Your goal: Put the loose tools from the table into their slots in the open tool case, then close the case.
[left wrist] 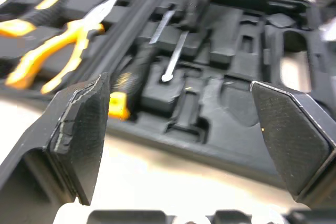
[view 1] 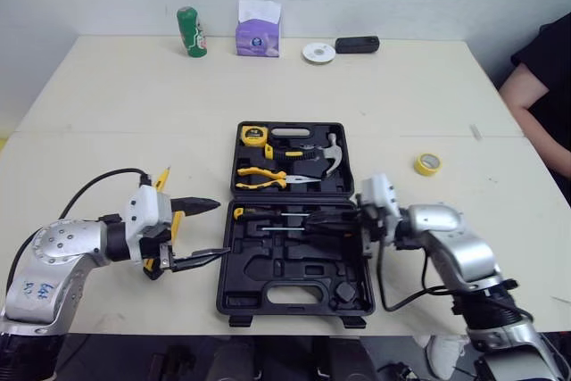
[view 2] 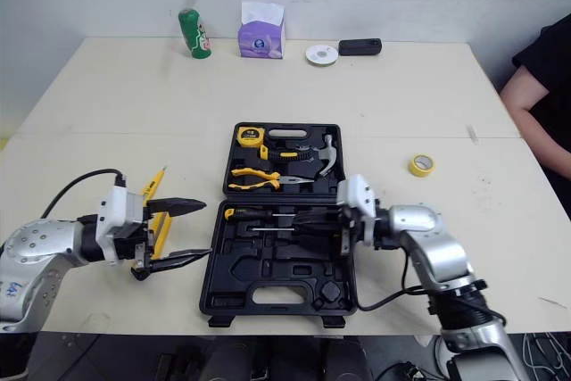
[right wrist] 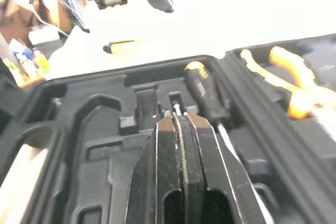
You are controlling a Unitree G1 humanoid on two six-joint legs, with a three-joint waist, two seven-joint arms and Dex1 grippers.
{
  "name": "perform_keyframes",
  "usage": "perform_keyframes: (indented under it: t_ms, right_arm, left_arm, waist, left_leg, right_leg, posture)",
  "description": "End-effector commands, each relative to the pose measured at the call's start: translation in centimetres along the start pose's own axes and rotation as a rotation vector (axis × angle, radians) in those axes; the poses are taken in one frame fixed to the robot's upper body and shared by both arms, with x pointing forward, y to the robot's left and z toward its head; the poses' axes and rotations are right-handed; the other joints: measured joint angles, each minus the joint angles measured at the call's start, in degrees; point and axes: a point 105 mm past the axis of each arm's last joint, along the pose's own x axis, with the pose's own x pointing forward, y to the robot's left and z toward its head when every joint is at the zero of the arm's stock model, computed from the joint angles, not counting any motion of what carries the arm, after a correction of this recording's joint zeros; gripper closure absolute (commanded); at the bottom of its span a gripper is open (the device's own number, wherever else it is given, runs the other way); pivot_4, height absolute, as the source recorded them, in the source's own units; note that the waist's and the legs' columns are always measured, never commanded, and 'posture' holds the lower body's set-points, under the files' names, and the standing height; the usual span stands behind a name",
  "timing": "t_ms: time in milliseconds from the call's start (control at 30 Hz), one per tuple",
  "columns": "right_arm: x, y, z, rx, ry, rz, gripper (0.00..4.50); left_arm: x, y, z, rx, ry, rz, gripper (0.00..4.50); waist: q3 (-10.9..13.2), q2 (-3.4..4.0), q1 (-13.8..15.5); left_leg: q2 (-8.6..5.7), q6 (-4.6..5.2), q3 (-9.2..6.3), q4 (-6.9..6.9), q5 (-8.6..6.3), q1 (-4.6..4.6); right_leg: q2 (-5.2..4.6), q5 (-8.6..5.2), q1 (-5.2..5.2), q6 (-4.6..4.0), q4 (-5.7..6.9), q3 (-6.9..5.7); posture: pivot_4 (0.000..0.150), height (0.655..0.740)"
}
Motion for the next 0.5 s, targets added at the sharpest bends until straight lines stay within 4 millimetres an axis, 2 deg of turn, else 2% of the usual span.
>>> perform_keyframes:
  t_ms: [33,167,267,300,433,500]
  right_arm:
    - [-4.2,-0.7,3.6,-0.123,-0.043,-0.119,3.67]
    - [-9.4,-1.5,3.3,-0.305,0.063,-0.296,1.85]
    - [-14.9,-2.3,2.6,-0.359,0.171,-0.502,0.25]
    - [-17.0,-2.5,2.4,-0.372,0.202,-0.586,0.06]
    - [-22.3,-2.2,1.5,-0.42,0.293,-0.792,0.06]
    - [-26.1,-1.8,1.0,-0.456,0.351,-0.95,0.06]
  left_arm:
    - [-3.7,1.8,-0.4,-0.029,-0.032,0.198,0.0]
    - [-7.5,3.0,-1.3,-0.051,-0.009,0.384,0.0]
    - [-11.5,4.1,-2.6,-0.077,0.01,0.587,0.0]
    - [-13.2,4.3,-3.3,-0.089,0.02,0.671,0.0]
    - [-17.4,4.2,-5.1,-0.115,0.05,0.883,0.0]
    - [-20.6,3.9,-6.6,-0.128,0.091,1.033,0.0]
  waist:
    - [0.1,0.18,0.0]
    - [0.1,0.17,0.2]
    - [0.1,0.15,0.3]
    - [0.1,0.15,0.3]
    - [0.2,0.15,0.2]
    - [0.2,0.14,0.1]
  left_leg:
    - [0.0,0.0,0.01,0.0,-0.01,0.0]
    - [0.01,0.0,-0.01,-0.08,-0.04,-0.03]
    - [-0.02,0.05,0.04,-0.06,-0.05,-0.01]
    - [-0.04,0.07,0.07,-0.06,-0.04,0.0]
    - [-0.04,0.09,0.08,-0.07,-0.07,0.02]
    - [-0.02,0.06,0.08,-0.07,-0.09,0.04]
  right_leg:
    - [0.0,0.0,-0.02,0.0,-0.01,0.01]
    - [0.02,-0.01,0.0,-0.01,-0.14,-0.07]
    - [-0.02,0.01,0.04,0.02,-0.27,-0.05]
    - [-0.05,0.02,0.04,0.04,-0.26,-0.03]
    - [-0.06,0.02,0.03,0.04,-0.28,-0.03]
    - [-0.06,0.02,0.04,0.04,-0.28,-0.02]
  posture:
    - [0.15,0.74]
    - [0.15,0.74]
    - [0.15,0.74]
    - [0.15,0.74]
    - [0.15,0.74]
    - [0.15,0.74]
